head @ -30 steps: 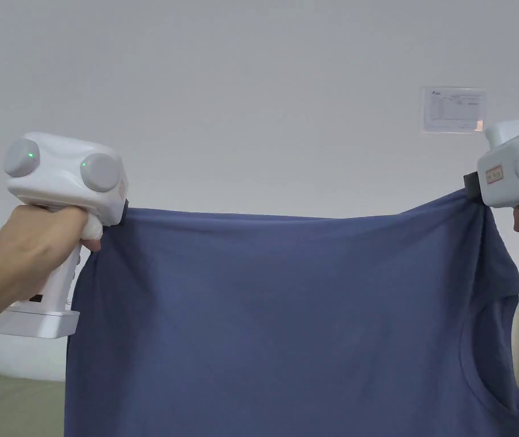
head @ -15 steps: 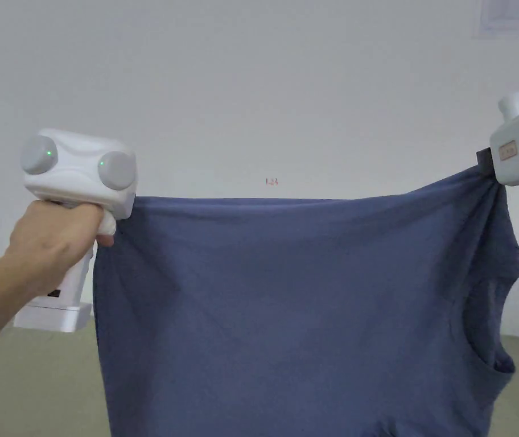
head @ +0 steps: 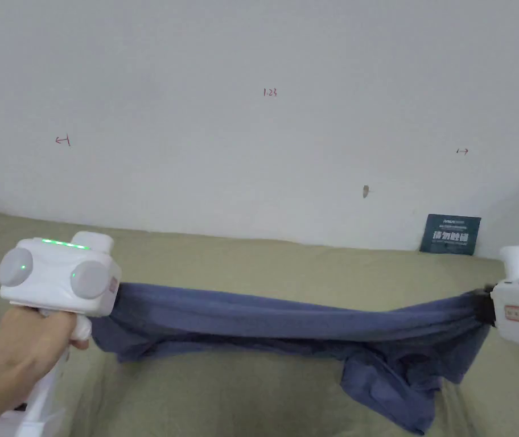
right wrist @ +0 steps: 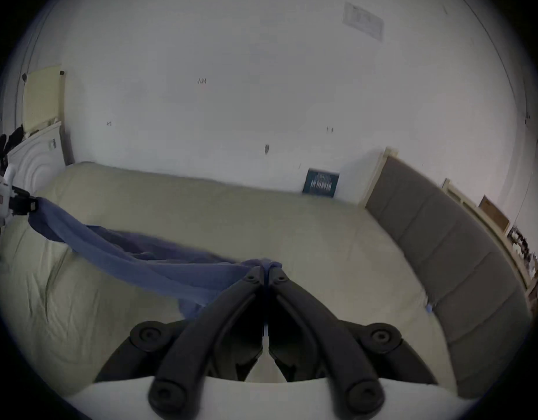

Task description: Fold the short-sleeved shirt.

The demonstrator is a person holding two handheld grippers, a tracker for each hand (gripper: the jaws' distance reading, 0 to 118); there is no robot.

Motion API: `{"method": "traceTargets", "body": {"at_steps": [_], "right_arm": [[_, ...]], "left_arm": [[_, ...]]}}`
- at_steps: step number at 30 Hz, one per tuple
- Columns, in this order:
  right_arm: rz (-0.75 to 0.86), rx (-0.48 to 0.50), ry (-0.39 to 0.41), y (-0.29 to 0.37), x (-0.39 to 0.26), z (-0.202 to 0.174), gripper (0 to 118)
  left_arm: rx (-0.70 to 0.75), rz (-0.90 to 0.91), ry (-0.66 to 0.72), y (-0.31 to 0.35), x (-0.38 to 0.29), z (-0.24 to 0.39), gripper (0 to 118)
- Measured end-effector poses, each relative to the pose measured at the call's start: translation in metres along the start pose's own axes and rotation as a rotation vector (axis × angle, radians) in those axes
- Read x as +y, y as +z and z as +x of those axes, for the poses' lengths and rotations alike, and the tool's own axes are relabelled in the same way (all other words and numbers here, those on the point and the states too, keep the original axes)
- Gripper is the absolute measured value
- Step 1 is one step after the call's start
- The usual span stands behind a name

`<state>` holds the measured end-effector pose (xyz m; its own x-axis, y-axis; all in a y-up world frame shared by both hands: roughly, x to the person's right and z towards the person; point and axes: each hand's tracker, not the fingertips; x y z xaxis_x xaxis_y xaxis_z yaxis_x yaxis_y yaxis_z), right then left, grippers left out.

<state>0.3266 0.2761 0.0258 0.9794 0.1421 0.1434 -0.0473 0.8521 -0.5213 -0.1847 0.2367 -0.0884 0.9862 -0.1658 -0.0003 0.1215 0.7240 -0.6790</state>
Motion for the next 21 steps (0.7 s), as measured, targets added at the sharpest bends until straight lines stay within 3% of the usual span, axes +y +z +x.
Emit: {"method": "traceTargets", "body": {"at_steps": [11,21], "right_arm": [[-0.127,0.061,-0.066,0.139,-0.174,0.008,0],[-0.189,0.105,-0.033,0.261,-0.278,0.004,0]], "left_arm": [[-0.118,-0.125,0.005,0.083,-0.188,-0.034,3],[-0.165,-0.176,0.049,0.173,-0.315,-0.079,3]]}}
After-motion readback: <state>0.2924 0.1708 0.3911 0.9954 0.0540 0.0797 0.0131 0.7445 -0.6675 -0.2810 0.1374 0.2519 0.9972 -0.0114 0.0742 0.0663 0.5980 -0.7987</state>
